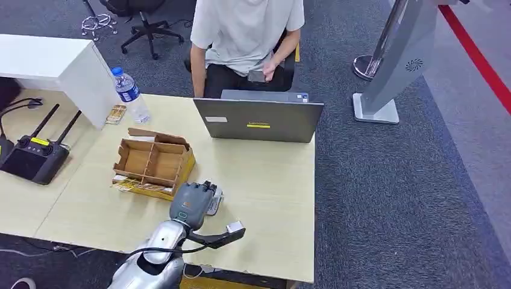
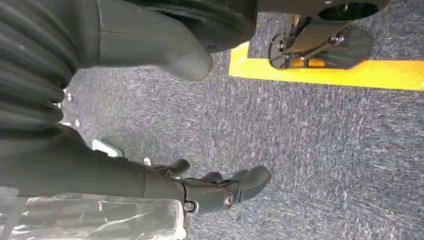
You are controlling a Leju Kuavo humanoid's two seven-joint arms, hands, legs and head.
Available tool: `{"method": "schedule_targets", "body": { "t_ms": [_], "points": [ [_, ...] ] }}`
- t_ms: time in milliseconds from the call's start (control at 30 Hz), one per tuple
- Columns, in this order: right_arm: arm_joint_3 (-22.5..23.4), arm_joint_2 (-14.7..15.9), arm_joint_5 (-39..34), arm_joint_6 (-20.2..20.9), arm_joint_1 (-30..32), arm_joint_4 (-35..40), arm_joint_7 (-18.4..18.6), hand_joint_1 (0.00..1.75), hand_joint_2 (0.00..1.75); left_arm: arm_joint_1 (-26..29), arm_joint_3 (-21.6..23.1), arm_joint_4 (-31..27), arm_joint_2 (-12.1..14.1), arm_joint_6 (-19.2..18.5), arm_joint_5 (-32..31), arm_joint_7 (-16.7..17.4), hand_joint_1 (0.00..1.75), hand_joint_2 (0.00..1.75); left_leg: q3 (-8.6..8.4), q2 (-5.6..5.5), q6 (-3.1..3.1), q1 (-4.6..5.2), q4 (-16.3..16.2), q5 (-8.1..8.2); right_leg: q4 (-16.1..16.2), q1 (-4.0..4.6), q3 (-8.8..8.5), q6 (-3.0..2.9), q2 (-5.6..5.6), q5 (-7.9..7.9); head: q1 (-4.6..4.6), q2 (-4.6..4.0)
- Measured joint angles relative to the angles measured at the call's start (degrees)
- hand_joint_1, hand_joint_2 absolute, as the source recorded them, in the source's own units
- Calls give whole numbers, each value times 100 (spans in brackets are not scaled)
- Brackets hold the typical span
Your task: Pass the card to the sensor for recognition and then transmit it.
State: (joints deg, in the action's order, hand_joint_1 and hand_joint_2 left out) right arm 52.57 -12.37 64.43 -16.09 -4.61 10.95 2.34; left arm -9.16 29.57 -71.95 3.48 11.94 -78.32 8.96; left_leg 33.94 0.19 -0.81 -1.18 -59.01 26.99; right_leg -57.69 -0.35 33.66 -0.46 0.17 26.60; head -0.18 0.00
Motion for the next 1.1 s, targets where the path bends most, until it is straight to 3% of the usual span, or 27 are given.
{"method": "schedule_targets", "body": {
  "t_ms": [233, 467, 567, 700, 867, 1000, 1100],
  "points": [
    [33, 0, 35, 18, -1, 0, 15, 0, 175, 104, -472, -112, 142, -112, 116, 4, 175, 175, 0, -2, 0, 0, 0, 0, 0, 0, 0, 0, -1, 0, 0, 0],
    [35, 0, 59, 63, -1, 0, 24, 0, 175, 111, -625, -95, 225, -441, 276, -184, 175, 175, -2, -3, 0, 0, 0, 0, 0, 0, -4, 0, -3, 0, 0, 0],
    [35, 0, 105, 68, -2, 0, 11, 0, 175, 73, -653, -75, 251, -411, 341, -282, 175, 175, -4, -3, 0, 0, 0, -1, 0, 0, -4, 0, -3, 0, 0, 0],
    [35, 0, 147, 70, -2, 0, -2, 0, 175, -1, -653, -123, 223, 342, 313, -549, 175, 175, -4, -3, 0, 0, -1, -2, 0, 0, -3, 0, -2, -1, 0, 0],
    [33, 0, 269, 79, -5, 0, -17, 0, 175, -89, -653, -644, 201, 1546, 7, -912, 175, 175, -4, -1, 0, 0, -2, -1, 0, 0, -2, 0, 0, -1, -2, 0],
    [2, -2, 422, 64, -6, 0, -17, 0, 175, -329, -684, -1136, 203, 2414, -159, -1001, 175, 175, -3, -9, 0, 0, -2, -1, 0, 0, -3, 0, -7, -1, 0, 0],
    [-59, -2, 527, 81, -6, 0, -17, 0, 175, -694, -831, -1259, 203, 2518, -159, -1014, 175, 175, -2, -9, -1, -1, -2, -6, 0, 1, -2, -2, -8, -2, 0, 0]
  ]
}}
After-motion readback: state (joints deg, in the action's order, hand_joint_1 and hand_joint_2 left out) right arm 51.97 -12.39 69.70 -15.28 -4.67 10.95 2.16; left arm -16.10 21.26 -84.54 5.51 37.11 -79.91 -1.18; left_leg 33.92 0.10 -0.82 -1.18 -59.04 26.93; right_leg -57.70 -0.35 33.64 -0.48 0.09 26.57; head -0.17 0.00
